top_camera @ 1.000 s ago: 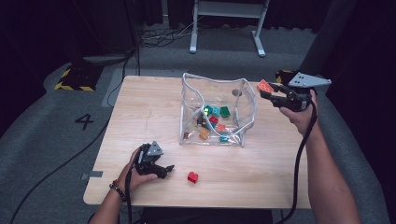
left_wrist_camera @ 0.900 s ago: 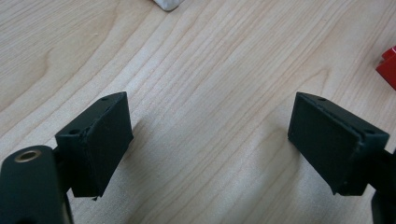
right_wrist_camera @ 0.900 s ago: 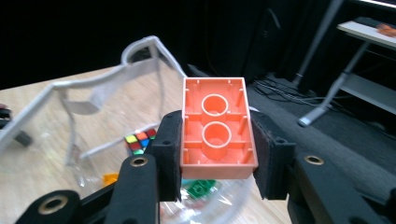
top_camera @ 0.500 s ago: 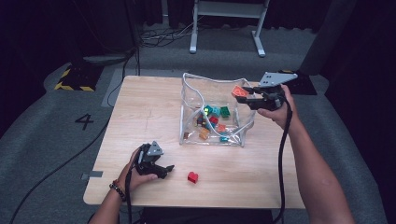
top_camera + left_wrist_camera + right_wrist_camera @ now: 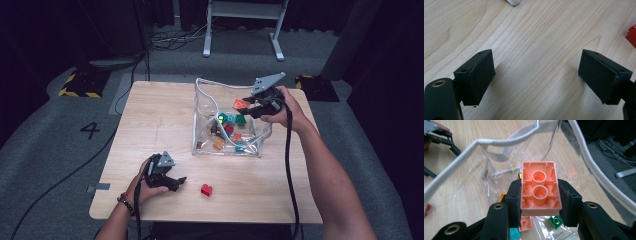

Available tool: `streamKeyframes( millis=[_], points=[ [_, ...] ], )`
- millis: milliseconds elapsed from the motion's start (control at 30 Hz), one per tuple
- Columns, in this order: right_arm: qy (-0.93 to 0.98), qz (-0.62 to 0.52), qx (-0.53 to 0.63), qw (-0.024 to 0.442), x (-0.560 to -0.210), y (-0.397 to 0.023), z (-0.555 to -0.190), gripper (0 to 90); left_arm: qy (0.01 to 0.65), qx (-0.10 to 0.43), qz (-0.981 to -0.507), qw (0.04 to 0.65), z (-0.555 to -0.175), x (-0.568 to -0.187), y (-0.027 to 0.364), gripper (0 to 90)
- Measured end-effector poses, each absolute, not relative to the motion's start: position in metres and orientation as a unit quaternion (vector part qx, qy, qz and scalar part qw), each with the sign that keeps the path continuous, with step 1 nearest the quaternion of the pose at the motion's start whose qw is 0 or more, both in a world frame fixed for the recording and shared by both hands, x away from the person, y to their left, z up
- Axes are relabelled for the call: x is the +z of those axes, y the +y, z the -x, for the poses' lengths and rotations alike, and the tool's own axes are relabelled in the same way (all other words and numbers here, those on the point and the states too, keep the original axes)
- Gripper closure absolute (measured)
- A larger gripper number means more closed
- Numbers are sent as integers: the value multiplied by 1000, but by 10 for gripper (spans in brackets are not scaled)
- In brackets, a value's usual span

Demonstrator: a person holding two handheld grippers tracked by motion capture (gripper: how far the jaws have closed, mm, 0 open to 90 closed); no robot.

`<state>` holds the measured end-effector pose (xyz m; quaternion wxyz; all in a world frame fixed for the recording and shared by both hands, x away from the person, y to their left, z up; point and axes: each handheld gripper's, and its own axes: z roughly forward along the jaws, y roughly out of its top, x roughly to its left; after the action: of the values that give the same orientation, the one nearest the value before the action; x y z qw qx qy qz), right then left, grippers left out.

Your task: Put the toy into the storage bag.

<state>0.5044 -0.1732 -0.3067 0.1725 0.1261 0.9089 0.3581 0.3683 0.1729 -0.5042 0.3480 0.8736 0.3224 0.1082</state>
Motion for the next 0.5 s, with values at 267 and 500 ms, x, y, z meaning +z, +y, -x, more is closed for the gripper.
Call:
streamKeyframes(
  millis=[267,500],
  points=[
    [933,-117,301,156,-320,-157,-517,592,324,108,-872,350,-368,-504,173,138],
    [953,-116,237,148,-333,-150,-526,592,324,108,-872,350,-368,-504,173,138]
  ],
)
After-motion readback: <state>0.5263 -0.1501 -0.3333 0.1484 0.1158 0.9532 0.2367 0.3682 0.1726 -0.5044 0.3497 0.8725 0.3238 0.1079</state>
